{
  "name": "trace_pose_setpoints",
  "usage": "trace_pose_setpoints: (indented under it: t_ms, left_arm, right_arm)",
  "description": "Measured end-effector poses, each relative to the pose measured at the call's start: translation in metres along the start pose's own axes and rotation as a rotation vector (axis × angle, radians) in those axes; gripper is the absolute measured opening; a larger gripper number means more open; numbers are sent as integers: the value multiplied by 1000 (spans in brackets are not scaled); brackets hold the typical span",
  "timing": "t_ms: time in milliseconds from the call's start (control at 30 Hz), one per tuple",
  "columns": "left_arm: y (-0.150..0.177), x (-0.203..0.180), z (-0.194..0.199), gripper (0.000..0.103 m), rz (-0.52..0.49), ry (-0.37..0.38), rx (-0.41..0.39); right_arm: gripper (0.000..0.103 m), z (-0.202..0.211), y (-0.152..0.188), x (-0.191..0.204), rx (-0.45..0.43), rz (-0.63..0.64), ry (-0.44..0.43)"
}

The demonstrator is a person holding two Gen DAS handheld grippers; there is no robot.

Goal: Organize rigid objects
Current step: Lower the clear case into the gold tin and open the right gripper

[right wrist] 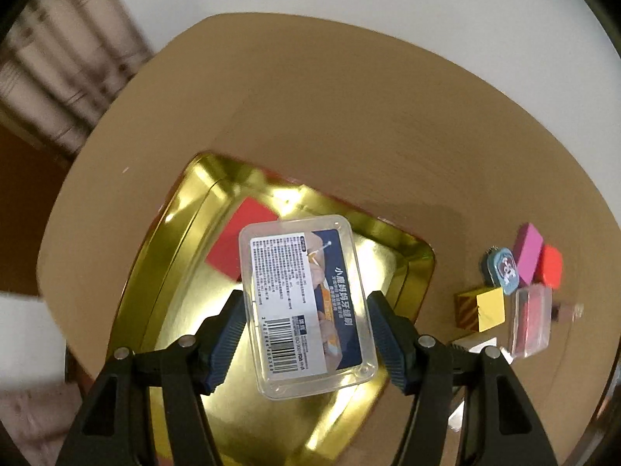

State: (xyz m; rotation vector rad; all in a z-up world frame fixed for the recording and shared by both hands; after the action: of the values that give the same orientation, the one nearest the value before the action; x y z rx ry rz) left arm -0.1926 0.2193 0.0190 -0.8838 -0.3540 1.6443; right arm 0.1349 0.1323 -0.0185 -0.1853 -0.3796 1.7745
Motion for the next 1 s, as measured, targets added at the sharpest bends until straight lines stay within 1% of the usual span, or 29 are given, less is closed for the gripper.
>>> trace_pose_setpoints:
  t_ms: [100, 133, 167, 233, 267, 333, 367, 400, 467, 533, 600, 667, 700, 767, 833, 867, 900, 933, 967, 1000]
  left_arm:
    - [0, 10, 0, 92, 60, 21, 14]
    - [0, 13, 0, 92, 79, 29, 18]
    - [0, 15, 0, 92, 97, 31, 17]
    - [-1, 18, 0, 92, 101, 16, 10]
    - [-1, 18, 0, 92, 87, -6, 4]
    - [1, 16, -1, 92, 51, -60, -6]
    - [2, 14, -1, 92, 41, -74, -9]
    - [3, 13, -2, 92, 29, -83, -10]
    - [5, 12, -4, 92, 20, -86, -2]
    - [6, 11, -4, 92, 12, -87, -3]
    - [8, 7, -5, 92, -14, -102, -4]
    - [10, 3, -8, 92, -42, -121, -2]
    - [11, 2, -9, 92, -54, -129, -2]
    - [13, -2, -10, 92, -84, -147, -5]
    - [15, -5, -12, 92, -112, -165, -3]
    - [15, -8, -13, 92, -128, -171, -2]
    - [16, -10, -12, 92, -142, -174, -9]
    - [16, -13, -11, 92, -157, -179, -19]
    - [15, -17, -10, 92, -176, -187, -29]
    - [14, -22, -8, 92, -195, -194, -36]
  right_arm:
    - [65, -17, 5, -1, 13, -108, 15]
    - [65, -22, 7, -2, 18, -140, 6]
    - [65, -25, 8, -2, 19, -169, 6]
    - [65, -30, 7, -1, 7, -231, 3]
    - [65, -32, 6, 0, 7, -251, -16]
    - [65, -34, 3, 5, 3, -286, -84]
    - [65, -35, 2, 7, 6, -307, -132]
    - [65, -38, 1, 10, 13, -318, -160]
    - [65, -35, -1, 11, 3, -305, -137]
    - [65, -32, -4, 11, -7, -270, -144]
    - [65, -23, -5, 3, -43, -234, -146]
    - [65, -5, -3, -9, -98, -189, -154]
    - [65, 5, 1, -20, -133, -177, -179]
    - [65, 22, 7, -48, -183, -188, -274]
    - [65, 40, 21, -75, -221, -212, -398]
    - [65, 50, 30, -90, -249, -218, -435]
    - [65, 62, 40, -107, -290, -214, -425]
    - [65, 71, 51, -122, -327, -206, -398]
    - [65, 81, 65, -141, -372, -194, -355]
    - [65, 91, 80, -163, -428, -181, -278]
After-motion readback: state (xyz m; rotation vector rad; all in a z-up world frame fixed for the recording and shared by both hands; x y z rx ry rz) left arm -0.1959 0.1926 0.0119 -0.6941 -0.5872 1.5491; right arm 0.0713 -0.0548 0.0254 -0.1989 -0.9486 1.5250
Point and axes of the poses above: each gripper's, at about its wrist camera, not at the fingertips, and z roughly against the way its jaws point, x to its left, y to its underside, the point moved 2 cm from there along -z, roughly the way its jaws point, and after that the axes turned 8 degrees about -x, right-handed, at the moved point
